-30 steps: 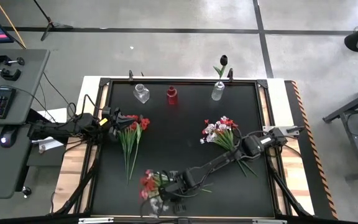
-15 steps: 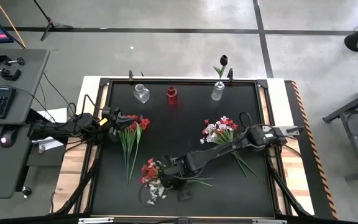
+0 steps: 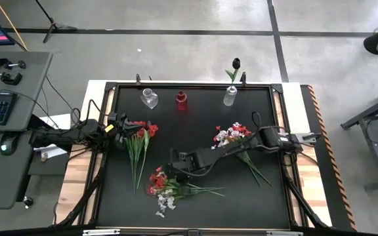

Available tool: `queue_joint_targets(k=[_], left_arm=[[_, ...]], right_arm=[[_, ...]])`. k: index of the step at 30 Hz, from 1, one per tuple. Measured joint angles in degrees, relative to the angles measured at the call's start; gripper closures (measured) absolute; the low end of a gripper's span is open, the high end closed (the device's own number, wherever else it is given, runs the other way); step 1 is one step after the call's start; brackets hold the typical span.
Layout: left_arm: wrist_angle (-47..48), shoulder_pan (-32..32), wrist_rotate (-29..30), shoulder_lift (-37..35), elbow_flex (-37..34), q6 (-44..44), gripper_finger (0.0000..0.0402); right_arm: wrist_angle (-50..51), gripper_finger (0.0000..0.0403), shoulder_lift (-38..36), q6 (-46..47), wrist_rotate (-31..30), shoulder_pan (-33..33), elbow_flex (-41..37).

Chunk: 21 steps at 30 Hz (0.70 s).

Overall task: Sort flowers into vase by color
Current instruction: Put the bottom black flower into the right transparent flower vase

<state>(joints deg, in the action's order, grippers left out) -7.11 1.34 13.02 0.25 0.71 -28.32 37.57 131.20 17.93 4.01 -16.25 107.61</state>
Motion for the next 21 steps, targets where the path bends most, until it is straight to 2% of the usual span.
queue_joint_targets(k=[7, 11, 21], left_arm=[[0.0, 0.0, 0.0, 0.0, 0.0, 0.0, 0.0402], [0.0, 0.0, 0.0, 0.0, 0.0, 0.0, 0.0402], [0.0, 0.0, 0.0, 0.0, 0.0, 0.0, 0.0402]], right_arm=[[-7.8, 0.0403, 0.0, 0.3, -0.6, -2.7, -2.8], [-10.0, 0.0403, 0.0, 4.5, -0.8, -4.2, -6.8], [-11.2, 0.0403, -0.7, 2.4, 5.7, -10.0, -8.1]])
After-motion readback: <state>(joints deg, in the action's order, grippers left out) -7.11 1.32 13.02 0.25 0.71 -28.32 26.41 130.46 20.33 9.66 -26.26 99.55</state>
